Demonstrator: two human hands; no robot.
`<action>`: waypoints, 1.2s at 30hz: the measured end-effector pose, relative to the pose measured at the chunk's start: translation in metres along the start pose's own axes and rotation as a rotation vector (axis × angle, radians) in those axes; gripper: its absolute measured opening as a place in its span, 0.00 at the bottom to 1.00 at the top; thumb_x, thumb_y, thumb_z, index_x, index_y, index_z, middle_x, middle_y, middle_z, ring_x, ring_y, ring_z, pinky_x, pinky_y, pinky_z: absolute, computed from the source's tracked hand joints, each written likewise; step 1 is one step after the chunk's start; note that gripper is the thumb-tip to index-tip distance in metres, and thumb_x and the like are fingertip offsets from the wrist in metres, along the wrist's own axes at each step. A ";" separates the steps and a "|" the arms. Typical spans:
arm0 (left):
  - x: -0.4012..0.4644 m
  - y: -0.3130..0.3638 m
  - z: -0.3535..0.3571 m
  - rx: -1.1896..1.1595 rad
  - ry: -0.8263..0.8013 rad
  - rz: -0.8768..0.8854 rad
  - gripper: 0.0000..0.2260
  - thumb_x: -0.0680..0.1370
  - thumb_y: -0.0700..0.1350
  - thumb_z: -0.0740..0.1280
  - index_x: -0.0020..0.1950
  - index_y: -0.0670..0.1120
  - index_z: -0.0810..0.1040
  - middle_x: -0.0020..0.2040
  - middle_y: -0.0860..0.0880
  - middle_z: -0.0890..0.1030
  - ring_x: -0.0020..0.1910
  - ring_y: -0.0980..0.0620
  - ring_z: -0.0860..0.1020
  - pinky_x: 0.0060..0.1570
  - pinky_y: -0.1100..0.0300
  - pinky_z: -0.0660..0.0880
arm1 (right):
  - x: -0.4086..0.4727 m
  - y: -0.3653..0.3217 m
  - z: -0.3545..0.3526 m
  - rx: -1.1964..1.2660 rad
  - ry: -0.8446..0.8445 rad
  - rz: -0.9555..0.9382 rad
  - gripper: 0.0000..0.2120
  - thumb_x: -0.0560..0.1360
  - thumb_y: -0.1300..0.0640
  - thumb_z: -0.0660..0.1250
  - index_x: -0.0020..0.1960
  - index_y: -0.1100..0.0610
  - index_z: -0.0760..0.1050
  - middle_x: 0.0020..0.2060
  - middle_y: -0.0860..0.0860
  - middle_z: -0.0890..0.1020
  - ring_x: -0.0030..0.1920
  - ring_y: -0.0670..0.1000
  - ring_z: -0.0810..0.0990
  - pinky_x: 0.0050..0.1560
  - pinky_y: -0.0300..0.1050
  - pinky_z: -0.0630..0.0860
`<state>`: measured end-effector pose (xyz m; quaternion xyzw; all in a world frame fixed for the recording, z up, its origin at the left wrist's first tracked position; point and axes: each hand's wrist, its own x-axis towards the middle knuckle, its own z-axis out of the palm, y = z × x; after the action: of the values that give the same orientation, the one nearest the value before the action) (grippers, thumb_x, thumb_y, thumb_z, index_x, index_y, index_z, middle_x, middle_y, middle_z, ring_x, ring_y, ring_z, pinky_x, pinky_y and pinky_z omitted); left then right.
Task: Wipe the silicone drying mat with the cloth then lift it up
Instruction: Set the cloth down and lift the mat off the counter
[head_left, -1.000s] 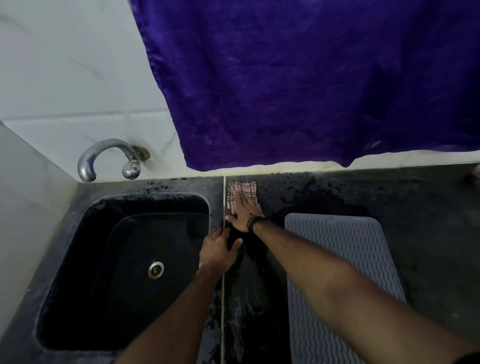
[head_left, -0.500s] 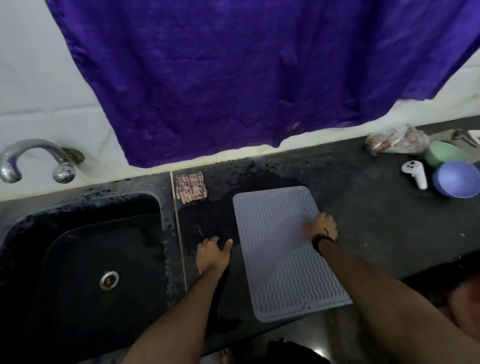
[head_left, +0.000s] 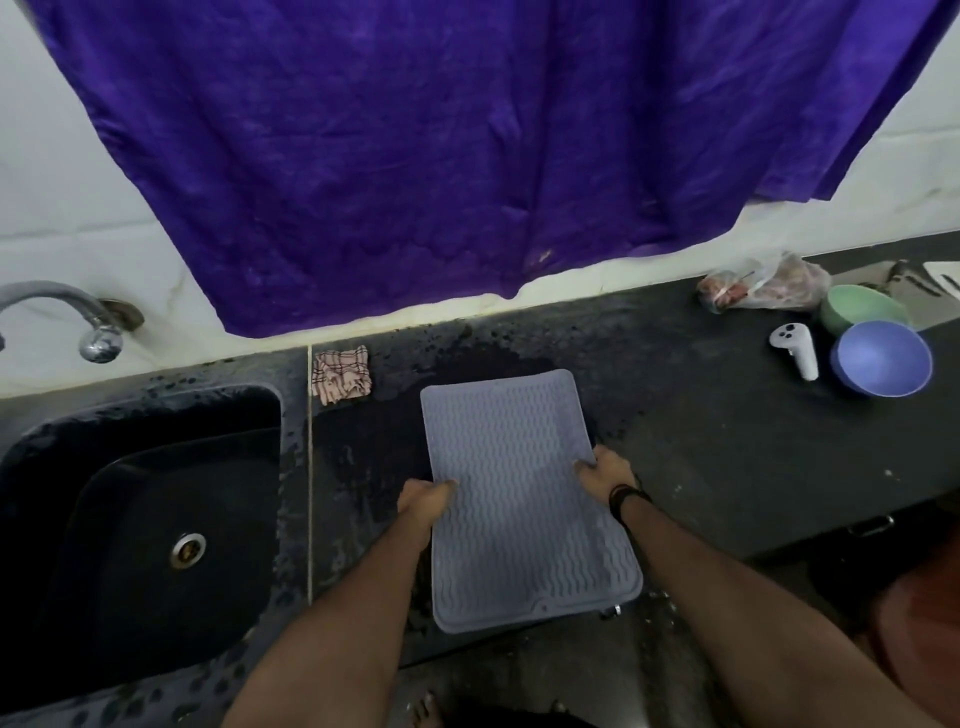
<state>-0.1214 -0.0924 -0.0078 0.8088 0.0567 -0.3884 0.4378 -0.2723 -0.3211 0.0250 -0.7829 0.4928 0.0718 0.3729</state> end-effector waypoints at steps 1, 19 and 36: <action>-0.002 0.003 0.002 -0.009 0.020 -0.002 0.22 0.80 0.51 0.70 0.65 0.36 0.77 0.62 0.39 0.80 0.57 0.42 0.81 0.57 0.51 0.80 | 0.002 0.002 -0.001 0.003 -0.012 0.000 0.17 0.81 0.52 0.60 0.63 0.64 0.71 0.61 0.62 0.77 0.59 0.61 0.77 0.53 0.47 0.73; -0.034 -0.014 0.007 0.240 0.276 0.270 0.05 0.82 0.42 0.64 0.48 0.43 0.75 0.43 0.43 0.79 0.44 0.44 0.78 0.46 0.52 0.76 | 0.009 -0.035 0.010 0.126 -0.052 -0.471 0.15 0.82 0.52 0.55 0.66 0.50 0.74 0.60 0.52 0.81 0.57 0.54 0.79 0.56 0.41 0.72; -0.050 -0.056 -0.117 0.128 0.538 0.223 0.05 0.82 0.38 0.60 0.51 0.38 0.75 0.48 0.36 0.80 0.41 0.45 0.78 0.41 0.51 0.77 | -0.020 -0.095 0.077 0.211 -0.126 -0.553 0.17 0.83 0.53 0.54 0.68 0.50 0.73 0.61 0.52 0.80 0.60 0.55 0.78 0.59 0.44 0.72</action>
<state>-0.1127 0.0427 0.0260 0.9099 0.0567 -0.1124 0.3953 -0.1844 -0.2338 0.0292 -0.8384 0.2417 -0.0353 0.4873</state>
